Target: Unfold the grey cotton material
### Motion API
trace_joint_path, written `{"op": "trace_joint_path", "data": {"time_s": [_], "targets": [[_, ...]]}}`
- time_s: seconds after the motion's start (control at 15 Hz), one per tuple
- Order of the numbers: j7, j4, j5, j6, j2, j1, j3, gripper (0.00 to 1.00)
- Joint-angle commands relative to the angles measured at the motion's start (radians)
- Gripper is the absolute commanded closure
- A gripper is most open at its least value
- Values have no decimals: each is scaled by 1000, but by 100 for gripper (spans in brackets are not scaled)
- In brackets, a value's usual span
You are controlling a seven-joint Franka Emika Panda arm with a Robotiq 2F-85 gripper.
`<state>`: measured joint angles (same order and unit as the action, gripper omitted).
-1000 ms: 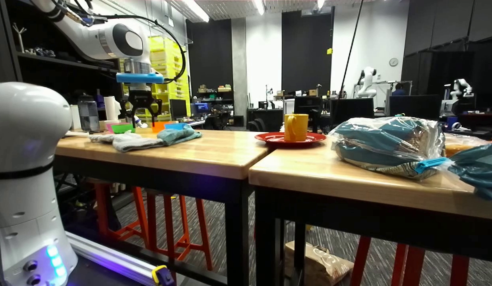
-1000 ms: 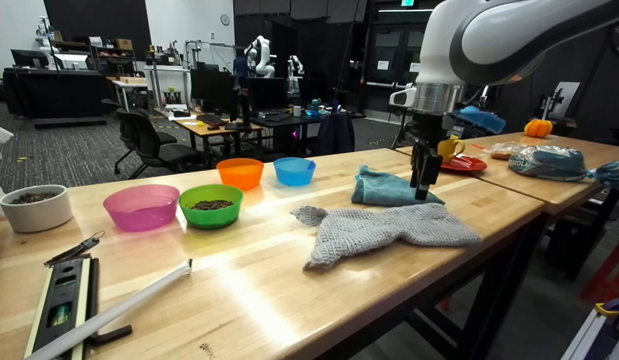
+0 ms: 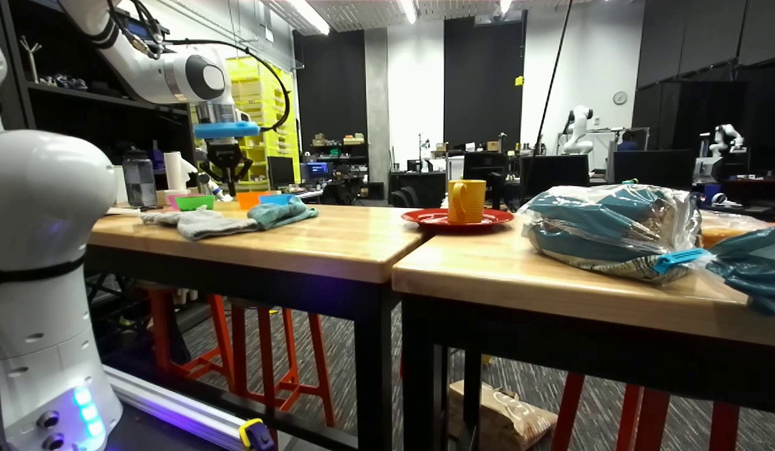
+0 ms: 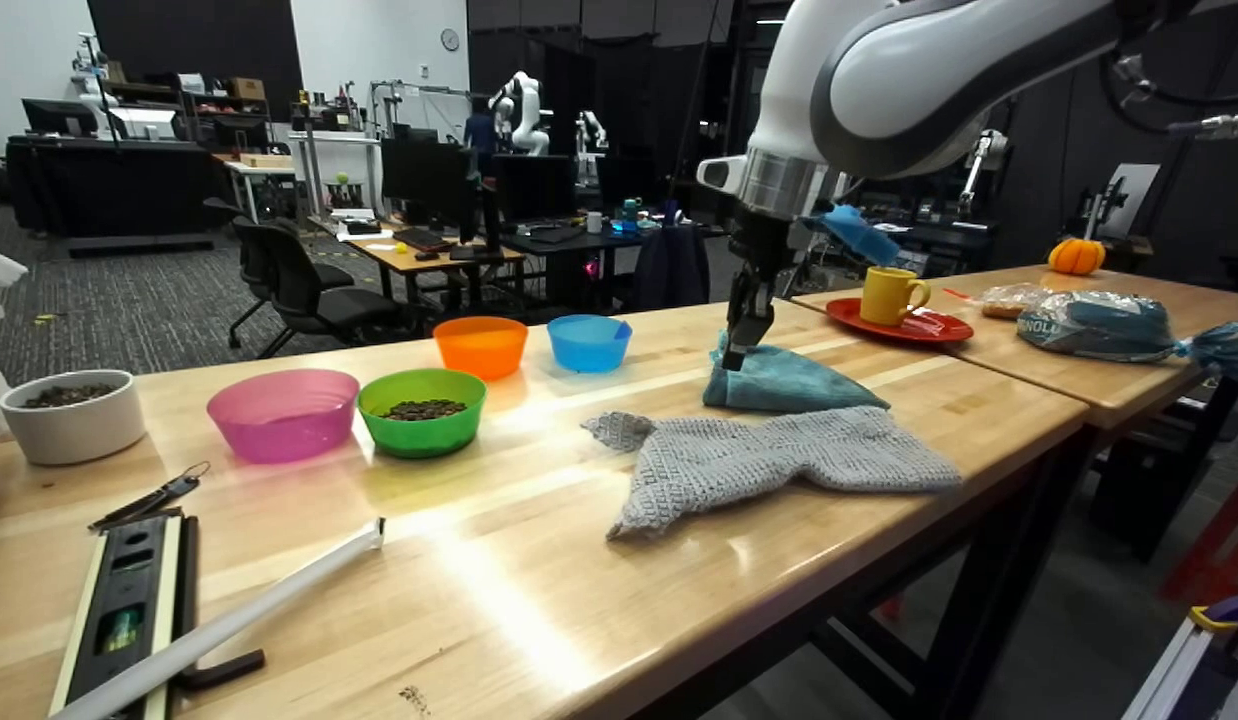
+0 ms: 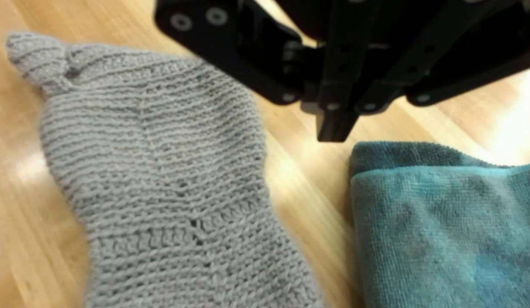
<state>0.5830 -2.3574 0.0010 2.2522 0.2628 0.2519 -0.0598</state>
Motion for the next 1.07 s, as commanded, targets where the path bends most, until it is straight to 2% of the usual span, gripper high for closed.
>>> {"op": "trace_joint_path", "data": {"time_s": [0.0, 0.67, 1.0], "targets": [[4, 65, 35, 4, -82, 3, -23, 100], [-27, 155, 177, -123, -153, 21, -114, 100], [-20, 154, 222, -111, -191, 37, -153, 100]]}}
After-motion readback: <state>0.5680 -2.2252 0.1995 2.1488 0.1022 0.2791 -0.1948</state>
